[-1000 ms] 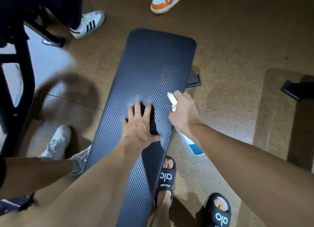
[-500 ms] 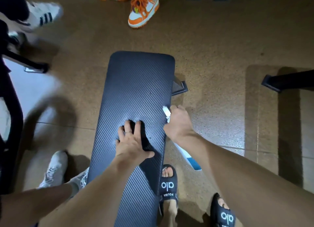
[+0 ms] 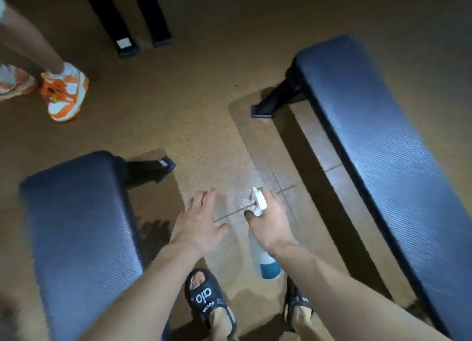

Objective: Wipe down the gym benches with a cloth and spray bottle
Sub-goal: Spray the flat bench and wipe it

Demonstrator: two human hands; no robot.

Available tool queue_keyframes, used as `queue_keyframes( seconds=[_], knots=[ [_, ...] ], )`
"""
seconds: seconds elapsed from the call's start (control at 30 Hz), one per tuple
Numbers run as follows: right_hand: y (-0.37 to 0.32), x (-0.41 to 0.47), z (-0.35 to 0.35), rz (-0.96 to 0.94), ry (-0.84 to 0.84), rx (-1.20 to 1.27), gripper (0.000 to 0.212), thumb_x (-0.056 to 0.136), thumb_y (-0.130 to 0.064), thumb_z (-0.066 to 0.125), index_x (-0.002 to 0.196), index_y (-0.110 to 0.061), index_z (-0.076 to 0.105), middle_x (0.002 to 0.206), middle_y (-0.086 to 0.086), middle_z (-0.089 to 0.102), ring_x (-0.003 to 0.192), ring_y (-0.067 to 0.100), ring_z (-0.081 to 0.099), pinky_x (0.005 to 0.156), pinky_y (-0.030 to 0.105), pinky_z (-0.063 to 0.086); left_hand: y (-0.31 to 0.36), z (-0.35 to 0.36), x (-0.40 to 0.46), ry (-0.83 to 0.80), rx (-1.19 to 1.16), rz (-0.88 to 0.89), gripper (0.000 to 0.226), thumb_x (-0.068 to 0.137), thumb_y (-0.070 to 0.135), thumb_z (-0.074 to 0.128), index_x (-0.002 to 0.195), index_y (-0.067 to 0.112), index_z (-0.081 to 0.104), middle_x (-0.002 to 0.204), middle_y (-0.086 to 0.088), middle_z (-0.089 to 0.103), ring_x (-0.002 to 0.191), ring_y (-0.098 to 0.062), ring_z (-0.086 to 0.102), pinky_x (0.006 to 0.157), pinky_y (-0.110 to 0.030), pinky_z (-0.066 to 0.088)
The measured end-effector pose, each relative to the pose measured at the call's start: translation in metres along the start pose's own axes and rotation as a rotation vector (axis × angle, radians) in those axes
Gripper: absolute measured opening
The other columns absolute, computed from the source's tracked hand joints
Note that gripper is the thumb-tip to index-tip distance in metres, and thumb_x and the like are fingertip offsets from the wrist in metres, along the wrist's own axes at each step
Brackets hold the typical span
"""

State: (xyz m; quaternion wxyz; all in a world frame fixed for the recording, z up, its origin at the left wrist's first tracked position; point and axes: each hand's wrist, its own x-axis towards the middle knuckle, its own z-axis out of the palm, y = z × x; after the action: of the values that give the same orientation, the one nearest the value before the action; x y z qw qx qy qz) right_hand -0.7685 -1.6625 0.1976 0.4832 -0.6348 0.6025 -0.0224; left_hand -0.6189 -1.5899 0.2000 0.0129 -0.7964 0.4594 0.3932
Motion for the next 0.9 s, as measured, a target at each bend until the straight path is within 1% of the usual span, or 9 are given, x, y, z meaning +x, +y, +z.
queue_keyframes(
  seconds=[0.2, 0.33, 0.4, 0.47, 0.57, 0.63, 0.77, 0.83, 0.9],
  knots=[
    [0.074, 0.017, -0.164, 0.084, 0.199, -0.009, 0.023, 0.086, -0.005, 0.07, 0.103, -0.014, 0.057, 0.108, 0.01, 0.055, 0.099, 0.029, 0.054, 0.082, 0.031, 0.04, 0.184, 0.006, 0.028, -0.021, 0.107, 0.248, 0.076, 0.094, 0.041, 0.063, 0.158, 0.026, 0.024, 0.157, 0.003, 0.031, 0.145, -0.023, 0.032, 0.116, -0.036, 0.029],
    [0.115, 0.033, -0.248, 0.084, 0.214, -0.062, 0.032, 0.085, -0.002, 0.064, 0.1, -0.025, 0.047, 0.104, 0.0, 0.047, 0.09, 0.023, 0.046, 0.077, 0.032, 0.036, 0.28, 0.027, 0.055, -0.074, 0.141, 0.279, 0.078, 0.09, 0.045, 0.066, 0.156, 0.028, 0.027, 0.158, 0.004, 0.03, 0.144, -0.023, 0.03, 0.117, -0.041, 0.031],
    [0.128, 0.043, -0.281, 0.069, 0.204, -0.057, 0.036, 0.083, 0.001, 0.06, 0.097, -0.027, 0.042, 0.101, -0.001, 0.043, 0.085, 0.022, 0.043, 0.071, 0.033, 0.032, 0.32, 0.033, 0.068, -0.149, 0.047, 0.264, 0.085, 0.086, 0.043, 0.072, 0.157, 0.032, 0.027, 0.159, 0.006, 0.03, 0.145, -0.023, 0.03, 0.117, -0.044, 0.033],
    [0.133, 0.055, -0.307, 0.045, 0.195, -0.039, 0.035, 0.081, 0.001, 0.058, 0.096, -0.025, 0.04, 0.1, 0.001, 0.042, 0.083, 0.024, 0.043, 0.063, 0.035, 0.031, 0.355, 0.034, 0.079, -0.242, -0.143, 0.229, 0.089, 0.074, 0.035, 0.077, 0.153, 0.04, 0.035, 0.154, 0.007, 0.041, 0.143, -0.018, 0.037, 0.116, -0.04, 0.036],
    [0.131, 0.076, -0.332, -0.012, 0.202, 0.012, 0.036, 0.081, -0.004, 0.067, 0.098, -0.023, 0.042, 0.104, 0.002, 0.045, 0.084, 0.025, 0.049, 0.067, 0.039, 0.041, 0.399, 0.03, 0.096, -0.397, -0.56, 0.129, 0.074, 0.057, 0.024, 0.071, 0.129, 0.04, 0.058, 0.126, 0.006, 0.067, 0.122, -0.01, 0.059, 0.1, -0.027, 0.042],
    [0.124, 0.09, -0.343, -0.019, 0.205, 0.041, 0.037, 0.082, -0.013, 0.073, 0.103, -0.021, 0.043, 0.109, 0.002, 0.045, 0.087, 0.023, 0.052, 0.074, 0.041, 0.045, 0.419, 0.023, 0.105, -0.45, -0.692, 0.107, 0.062, 0.069, 0.016, 0.069, 0.125, 0.04, 0.06, 0.116, 0.007, 0.074, 0.113, -0.01, 0.065, 0.1, -0.028, 0.046],
    [0.103, 0.122, -0.354, 0.01, 0.213, 0.13, 0.041, 0.086, -0.019, 0.071, 0.118, -0.014, 0.044, 0.119, 0.005, 0.04, 0.09, 0.026, 0.057, 0.079, 0.045, 0.049, 0.435, 0.001, 0.13, -0.417, -0.695, 0.168, 0.057, 0.086, 0.014, 0.066, 0.125, 0.053, 0.055, 0.11, 0.024, 0.072, 0.112, 0.003, 0.064, 0.105, -0.025, 0.046],
    [0.094, 0.142, -0.355, 0.056, 0.214, 0.183, 0.044, 0.087, -0.022, 0.072, 0.12, -0.014, 0.043, 0.12, 0.004, 0.038, 0.091, 0.025, 0.057, 0.08, 0.044, 0.05, 0.436, -0.01, 0.15, -0.408, -0.656, 0.186, 0.053, 0.092, 0.013, 0.066, 0.128, 0.05, 0.054, 0.114, 0.017, 0.071, 0.111, 0.005, 0.064, 0.099, -0.018, 0.047],
    [0.085, 0.165, -0.351, 0.092, 0.22, 0.202, 0.043, 0.086, -0.021, 0.07, 0.118, -0.018, 0.042, 0.118, 0.002, 0.037, 0.088, 0.024, 0.057, 0.077, 0.043, 0.049, 0.431, -0.022, 0.175, -0.438, -0.632, 0.187, 0.052, 0.097, 0.013, 0.065, 0.137, 0.043, 0.049, 0.124, 0.009, 0.069, 0.117, -0.002, 0.064, 0.101, -0.021, 0.048]
  ],
)
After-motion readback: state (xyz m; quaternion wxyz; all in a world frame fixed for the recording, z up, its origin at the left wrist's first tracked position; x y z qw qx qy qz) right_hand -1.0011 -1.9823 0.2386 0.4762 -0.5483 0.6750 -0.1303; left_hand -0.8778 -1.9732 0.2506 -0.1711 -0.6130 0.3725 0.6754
